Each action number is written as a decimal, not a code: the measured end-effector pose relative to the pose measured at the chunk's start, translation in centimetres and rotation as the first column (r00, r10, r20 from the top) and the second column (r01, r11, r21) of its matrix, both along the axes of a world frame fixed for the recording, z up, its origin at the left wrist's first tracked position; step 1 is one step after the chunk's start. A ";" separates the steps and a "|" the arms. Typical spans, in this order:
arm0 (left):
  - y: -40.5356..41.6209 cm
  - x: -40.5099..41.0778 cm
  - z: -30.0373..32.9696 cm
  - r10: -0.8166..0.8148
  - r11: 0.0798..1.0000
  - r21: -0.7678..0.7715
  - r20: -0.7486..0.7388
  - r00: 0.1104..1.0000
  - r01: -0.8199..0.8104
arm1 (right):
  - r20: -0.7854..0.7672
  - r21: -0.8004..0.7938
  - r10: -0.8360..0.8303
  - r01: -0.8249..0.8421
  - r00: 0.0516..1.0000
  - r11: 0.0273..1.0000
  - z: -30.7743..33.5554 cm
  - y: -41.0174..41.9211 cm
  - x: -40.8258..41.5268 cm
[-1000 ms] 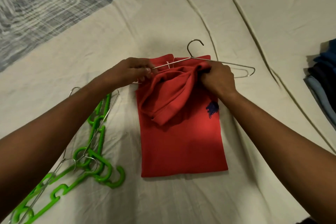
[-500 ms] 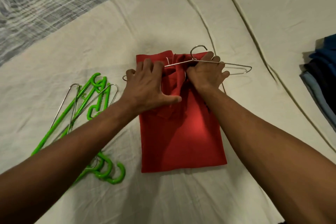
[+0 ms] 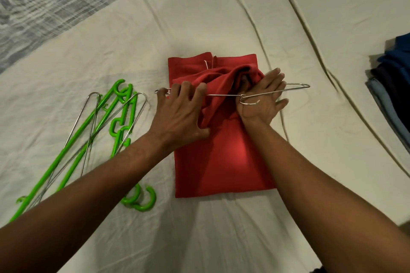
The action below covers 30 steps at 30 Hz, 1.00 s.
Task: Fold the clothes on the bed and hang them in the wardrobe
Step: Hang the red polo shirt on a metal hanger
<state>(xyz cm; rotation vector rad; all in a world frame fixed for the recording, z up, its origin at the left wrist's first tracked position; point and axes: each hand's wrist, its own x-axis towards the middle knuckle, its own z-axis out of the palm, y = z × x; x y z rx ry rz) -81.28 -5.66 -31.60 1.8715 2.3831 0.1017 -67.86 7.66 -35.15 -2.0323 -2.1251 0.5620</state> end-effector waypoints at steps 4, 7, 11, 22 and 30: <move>0.4 0.3 -0.1 0.004 0.998 0.060 -0.011 1.000 -0.003 | -0.005 -0.048 0.038 -0.038 0.999 0.998 0.9 -2.5 1.2; 0.7 0.2 -0.4 0.028 0.996 0.086 0.031 0.999 -0.031 | -0.034 -0.024 0.075 -0.076 0.997 0.997 2.3 -5.0 2.2; 0.3 -0.5 -0.9 -0.009 0.999 0.045 0.124 0.992 0.004 | -0.565 -0.226 -0.148 0.020 0.812 0.974 4.7 -6.6 2.5; 4.1 -2.0 1.8 0.186 0.982 -0.029 0.341 0.921 -0.187 | -0.582 -0.746 -0.736 0.133 0.346 0.652 6.2 -4.1 -0.4; 9.6 0.3 3.8 0.013 0.966 -0.260 0.072 0.997 0.006 | -0.528 -0.830 -0.795 0.016 0.298 0.557 5.6 -4.2 -0.3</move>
